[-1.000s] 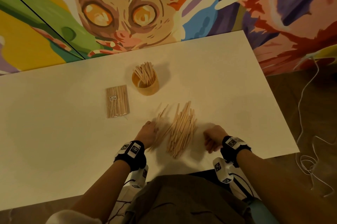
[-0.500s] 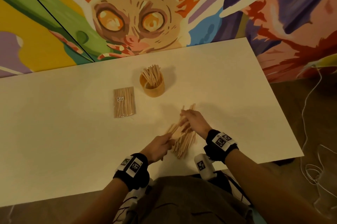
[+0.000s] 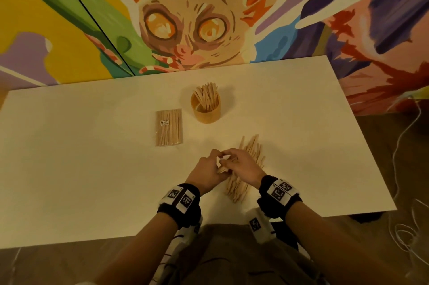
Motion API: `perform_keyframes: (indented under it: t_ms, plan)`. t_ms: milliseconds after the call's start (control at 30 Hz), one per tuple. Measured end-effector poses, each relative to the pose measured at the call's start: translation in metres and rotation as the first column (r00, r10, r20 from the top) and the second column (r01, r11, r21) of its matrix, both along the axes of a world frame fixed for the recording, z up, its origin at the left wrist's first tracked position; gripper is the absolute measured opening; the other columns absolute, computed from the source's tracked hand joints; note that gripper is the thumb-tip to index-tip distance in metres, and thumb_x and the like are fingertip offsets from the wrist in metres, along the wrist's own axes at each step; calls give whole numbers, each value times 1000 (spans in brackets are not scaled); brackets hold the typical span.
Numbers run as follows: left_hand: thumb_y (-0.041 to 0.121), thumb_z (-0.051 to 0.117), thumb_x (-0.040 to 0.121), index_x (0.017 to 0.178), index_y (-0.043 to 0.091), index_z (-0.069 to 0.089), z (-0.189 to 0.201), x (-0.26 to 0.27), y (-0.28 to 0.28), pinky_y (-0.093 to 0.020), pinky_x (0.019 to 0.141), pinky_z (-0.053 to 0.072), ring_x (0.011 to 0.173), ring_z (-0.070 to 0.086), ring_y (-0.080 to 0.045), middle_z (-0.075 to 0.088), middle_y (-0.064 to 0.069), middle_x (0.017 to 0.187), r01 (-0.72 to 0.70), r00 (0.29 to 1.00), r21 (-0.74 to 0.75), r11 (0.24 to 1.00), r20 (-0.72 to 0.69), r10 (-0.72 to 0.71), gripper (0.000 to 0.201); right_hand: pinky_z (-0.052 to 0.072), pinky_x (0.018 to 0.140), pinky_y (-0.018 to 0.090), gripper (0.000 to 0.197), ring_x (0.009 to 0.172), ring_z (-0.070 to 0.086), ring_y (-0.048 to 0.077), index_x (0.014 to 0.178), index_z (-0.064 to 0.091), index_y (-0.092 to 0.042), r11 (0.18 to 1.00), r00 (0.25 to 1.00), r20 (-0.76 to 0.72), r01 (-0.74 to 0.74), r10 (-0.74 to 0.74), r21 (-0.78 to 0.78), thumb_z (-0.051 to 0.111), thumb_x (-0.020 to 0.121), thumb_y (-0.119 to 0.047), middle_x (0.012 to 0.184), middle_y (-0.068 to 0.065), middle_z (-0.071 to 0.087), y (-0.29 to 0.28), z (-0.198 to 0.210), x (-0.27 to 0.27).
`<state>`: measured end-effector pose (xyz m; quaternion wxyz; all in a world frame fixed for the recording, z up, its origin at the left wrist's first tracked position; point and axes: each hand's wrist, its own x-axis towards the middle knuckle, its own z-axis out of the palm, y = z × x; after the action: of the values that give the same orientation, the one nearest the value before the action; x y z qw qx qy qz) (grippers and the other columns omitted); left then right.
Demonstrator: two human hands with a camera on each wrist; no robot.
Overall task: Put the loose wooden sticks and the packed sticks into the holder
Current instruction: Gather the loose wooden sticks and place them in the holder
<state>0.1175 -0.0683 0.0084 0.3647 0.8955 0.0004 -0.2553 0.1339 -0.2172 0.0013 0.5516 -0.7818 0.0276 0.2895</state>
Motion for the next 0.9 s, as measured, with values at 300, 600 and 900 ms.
perform_keyframes:
  t_ms: [300, 600, 900]
  plan:
    - [35, 79, 75, 149, 18, 13, -6, 5, -9, -32, 69, 48, 83, 66, -28, 69, -10, 84, 4, 997, 5, 1000, 76, -5, 101, 51, 51, 22, 29, 57, 67, 21, 114, 64, -3, 966, 970, -168, 205, -178, 160, 69, 86, -1, 86, 22, 73, 0, 9, 9]
    - [35, 76, 76, 150, 25, 27, -10, 17, 5, -38, 76, 53, 81, 64, -26, 68, -7, 88, 144, 989, 37, 989, 23, -145, 89, 49, 48, 25, 3, 49, 65, 20, 87, 69, 8, 932, 952, -271, 219, -139, 290, 68, 84, 6, 63, 18, 67, -5, 6, 8]
    - [26, 77, 82, 99, 16, 74, 5, 22, 50, -24, 44, 45, 59, 65, -17, 72, -2, 78, -220, 965, -326, 919, -209, 157, 19, 49, 55, 26, 8, 55, 61, 21, 95, 66, 10, 791, 848, -413, 488, -331, 369, 63, 87, 9, 65, 17, 63, -40, 3, 15]
